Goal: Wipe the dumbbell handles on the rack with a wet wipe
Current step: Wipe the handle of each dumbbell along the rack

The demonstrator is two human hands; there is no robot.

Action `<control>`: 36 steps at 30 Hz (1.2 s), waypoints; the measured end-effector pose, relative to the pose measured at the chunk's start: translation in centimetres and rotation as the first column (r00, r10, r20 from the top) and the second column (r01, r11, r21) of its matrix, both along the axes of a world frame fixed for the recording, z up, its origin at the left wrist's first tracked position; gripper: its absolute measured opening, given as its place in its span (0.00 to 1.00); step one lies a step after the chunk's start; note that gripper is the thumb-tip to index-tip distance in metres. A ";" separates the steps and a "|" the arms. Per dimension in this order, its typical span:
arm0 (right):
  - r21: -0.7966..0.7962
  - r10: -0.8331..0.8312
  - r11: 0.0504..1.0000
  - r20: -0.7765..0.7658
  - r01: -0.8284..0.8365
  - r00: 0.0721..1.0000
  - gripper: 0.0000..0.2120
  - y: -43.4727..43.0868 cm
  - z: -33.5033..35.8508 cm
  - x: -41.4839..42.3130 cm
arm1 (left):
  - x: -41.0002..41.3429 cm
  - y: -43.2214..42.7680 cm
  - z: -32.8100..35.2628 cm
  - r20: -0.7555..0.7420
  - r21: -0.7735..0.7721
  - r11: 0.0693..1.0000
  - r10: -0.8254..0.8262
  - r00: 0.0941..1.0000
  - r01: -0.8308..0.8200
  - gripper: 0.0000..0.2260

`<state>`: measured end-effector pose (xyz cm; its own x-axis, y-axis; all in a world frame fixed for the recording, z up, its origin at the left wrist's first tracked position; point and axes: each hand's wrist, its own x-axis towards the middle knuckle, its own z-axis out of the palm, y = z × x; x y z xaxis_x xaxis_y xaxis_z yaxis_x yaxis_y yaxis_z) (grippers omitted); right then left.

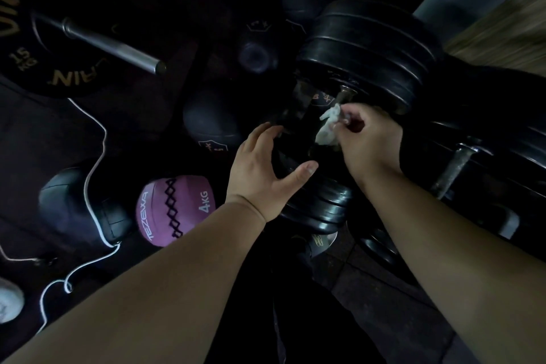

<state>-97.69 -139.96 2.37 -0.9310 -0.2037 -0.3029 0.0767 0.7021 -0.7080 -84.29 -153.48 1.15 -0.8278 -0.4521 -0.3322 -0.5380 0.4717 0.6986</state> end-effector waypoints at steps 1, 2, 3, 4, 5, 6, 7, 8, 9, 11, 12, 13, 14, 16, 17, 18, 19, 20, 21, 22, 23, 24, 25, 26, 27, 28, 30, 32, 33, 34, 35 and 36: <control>-0.003 -0.015 1.000 -0.005 0.015 1.000 0.07 0.0 0.1 0.0 | 0.0 0.0 0.0 0.002 0.001 1.000 0.000 1.000 0.000 0.44; 0.005 -0.023 1.000 0.007 0.023 1.000 0.06 0.0 0.1 0.1 | 0.0 0.0 0.0 0.003 0.001 1.000 -0.001 1.000 0.001 0.44; 0.016 -0.025 1.000 0.034 0.025 0.999 0.06 0.2 0.0 0.3 | 0.0 0.0 0.0 0.004 -0.001 1.000 -0.004 1.000 0.004 0.44; 0.019 -0.024 1.000 0.076 0.023 0.997 0.05 0.4 -0.1 0.5 | 0.0 0.0 0.0 0.004 -0.004 1.000 -0.006 1.000 0.006 0.44; 0.019 -0.014 1.000 0.123 0.012 0.992 0.05 0.7 -0.2 0.7 | 0.0 0.0 0.0 0.001 -0.007 1.000 -0.007 1.000 0.007 0.45; 0.019 0.000 1.000 0.164 -0.003 0.987 0.05 0.9 -0.3 0.8 | 0.0 0.0 0.0 -0.001 -0.010 1.000 -0.006 1.000 0.006 0.46; 0.014 0.006 1.000 0.197 -0.009 0.980 0.05 1.0 -0.4 0.8 | 0.0 0.0 0.0 -0.003 -0.012 1.000 -0.005 1.000 0.005 0.46; 0.005 -0.007 1.000 0.211 0.006 0.977 0.05 1.0 -0.5 0.6 | 0.0 0.0 0.0 -0.004 -0.013 1.000 -0.003 1.000 0.003 0.46; -0.001 -0.044 0.999 0.200 0.045 0.979 0.06 0.8 -0.6 0.4 | -0.1 0.0 0.0 -0.002 -0.014 1.000 -0.003 1.000 0.003 0.46; -0.003 -0.155 0.988 0.122 0.157 0.980 0.10 0.1 -0.8 -0.1 | 0.0 -0.1 0.1 0.001 -0.016 1.000 -0.005 1.000 0.005 0.46; -0.033 -0.233 0.971 0.091 0.237 0.968 0.11 -0.4 -0.9 -0.4 | 0.0 -0.1 0.1 0.000 -0.017 1.000 -0.007 1.000 0.007 0.46; -0.079 -0.304 0.947 0.087 0.311 0.949 0.10 -0.8 -1.0 -0.6 | 0.0 -0.1 0.2 -0.002 -0.016 1.000 -0.009 1.000 0.009 0.46; -0.122 -0.359 0.921 0.103 0.370 0.928 0.08 -1.1 -1.0 -0.8 | 0.0 -0.1 0.2 -0.005 -0.014 1.000 -0.011 1.000 0.011 0.45; -0.120 -0.376 0.912 0.139 0.393 0.916 0.07 -1.3 -1.0 -0.7 | 0.0 0.0 0.2 -0.008 -0.012 1.000 -0.011 1.000 0.011 0.44; -0.085 -0.347 0.929 0.135 0.359 0.928 0.07 -1.1 -1.2 -0.5 | 0.0 0.1 0.2 -0.009 -0.012 1.000 -0.010 1.000 0.010 0.44; -0.052 -0.307 0.947 0.140 0.316 0.941 0.07 -0.8 -1.3 -0.2 | 0.0 0.1 0.1 -0.011 -0.012 1.000 -0.010 1.000 0.010 0.43; -0.032 -0.267 0.961 0.164 0.275 0.950 0.07 -0.5 -1.3 0.1 | 0.0 0.0 0.1 -0.013 -0.009 1.000 -0.009 1.000 0.009 0.42; -0.021 -0.231 0.970 0.207 0.240 0.951 0.07 -0.2 -1.3 0.4 | 0.0 0.0 0.1 -0.018 -0.007 1.000 -0.007 1.000 0.007 0.41; -0.021 -0.199 0.977 0.243 0.211 0.949 0.07 0.1 -1.2 0.6 | -0.1 0.0 0.1 -0.024 -0.003 1.000 -0.005 1.000 0.005 0.41; -0.021 -0.177 0.982 0.256 0.189 0.950 0.07 0.4 -1.1 0.7 | -0.1 0.0 0.1 -0.030 0.001 1.000 -0.003 1.000 0.003 0.40; -0.019 -0.163 0.985 0.230 0.172 0.959 0.07 0.5 -1.1 0.6 | 0.0 0.0 0.1 -0.033 0.004 1.000 0.000 0.999 0.000 0.40; -0.019 -0.161 0.986 0.182 0.167 0.970 0.07 0.5 -1.0 0.4 | 0.0 0.0 0.1 -0.035 0.005 1.000 0.002 0.999 -0.002 0.40; -0.023 -0.168 0.985 0.128 0.172 0.978 0.07 0.4 -1.0 0.1 | 0.0 0.1 0.1 -0.033 0.006 1.000 0.004 0.999 -0.004 0.40; -0.029 -0.172 0.984 0.070 0.175 0.983 0.07 0.1 -0.8 -0.2 | -0.1 0.1 0.1 -0.030 0.006 1.000 0.006 1.000 -0.005 0.40; -0.028 -0.166 0.986 0.009 0.166 0.986 0.06 -0.1 -0.9 -0.4 | -0.1 0.1 0.1 -0.028 0.005 1.000 0.007 1.000 -0.007 0.40; -0.019 -0.143 0.990 -0.050 0.142 0.989 0.05 -0.3 -1.0 -0.5 | -0.1 0.0 0.0 -0.028 0.005 1.000 0.008 1.000 -0.008 0.40; -0.002 -0.033 0.999 -0.117 0.033 0.993 0.05 -0.3 -1.3 0.0 | -0.2 0.0 -0.1 -0.035 0.006 1.000 0.006 0.999 -0.005 0.39; 0.008 0.147 0.989 -0.092 -0.147 0.985 0.05 0.1 -1.4 0.8 | -0.1 -0.1 -0.1 -0.039 0.002 1.000 0.001 0.999 0.000 0.39; 0.013 0.233 0.973 -0.067 -0.232 0.970 0.05 0.4 -1.4 1.0 | -0.1 -0.1 -0.1 -0.039 0.000 1.000 -0.001 0.999 0.001 0.39; 0.012 0.295 0.956 -0.046 -0.295 0.954 0.05 0.6 -1.4 0.9 | -0.1 -0.1 0.0 -0.039 0.000 1.000 -0.001 0.999 0.001 0.40; 0.015 0.324 0.946 -0.044 -0.324 0.945 0.05 0.6 -1.2 0.5 | -0.1 -0.1 0.0 -0.042 0.003 1.000 0.000 0.999 0.000 0.39; 0.017 0.319 0.948 -0.052 -0.319 0.946 0.06 0.6 -1.1 0.0 | -0.1 -0.1 0.0 -0.047 0.006 1.000 0.000 0.999 0.000 0.39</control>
